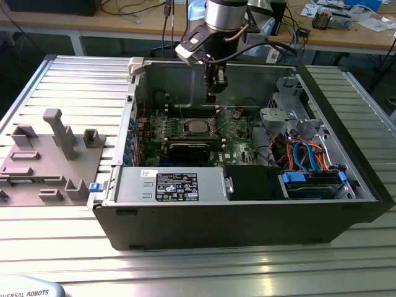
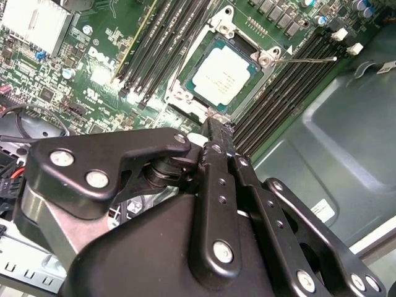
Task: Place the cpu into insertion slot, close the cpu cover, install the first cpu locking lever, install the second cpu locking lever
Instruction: 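Close the cpu cover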
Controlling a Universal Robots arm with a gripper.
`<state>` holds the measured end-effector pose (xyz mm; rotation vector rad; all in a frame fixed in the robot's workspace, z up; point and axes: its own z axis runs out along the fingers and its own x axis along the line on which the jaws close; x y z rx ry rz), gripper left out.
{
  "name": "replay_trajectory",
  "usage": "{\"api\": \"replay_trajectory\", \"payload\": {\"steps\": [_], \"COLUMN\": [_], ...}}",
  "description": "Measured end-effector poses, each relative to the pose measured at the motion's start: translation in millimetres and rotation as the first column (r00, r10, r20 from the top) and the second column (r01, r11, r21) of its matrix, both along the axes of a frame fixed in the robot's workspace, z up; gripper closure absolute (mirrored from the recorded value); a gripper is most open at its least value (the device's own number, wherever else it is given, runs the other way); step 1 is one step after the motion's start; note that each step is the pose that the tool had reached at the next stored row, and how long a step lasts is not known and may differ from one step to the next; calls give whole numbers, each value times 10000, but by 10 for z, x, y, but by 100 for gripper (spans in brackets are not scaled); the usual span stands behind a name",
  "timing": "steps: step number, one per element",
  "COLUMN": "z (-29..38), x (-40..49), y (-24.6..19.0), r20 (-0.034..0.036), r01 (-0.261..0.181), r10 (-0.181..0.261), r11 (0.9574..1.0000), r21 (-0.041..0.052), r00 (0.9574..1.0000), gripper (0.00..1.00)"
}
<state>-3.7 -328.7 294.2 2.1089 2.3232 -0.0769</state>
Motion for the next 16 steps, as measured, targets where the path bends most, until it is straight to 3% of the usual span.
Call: {"api": "replay_trajectory", "payload": {"steps": [16], "z": [-1], "x": [59], "y": [0], "r20": [0], "r01": [-1], "r10": [1], "r11": [10000], "r21": [-1], "r00": [10000], "gripper": [89]}}
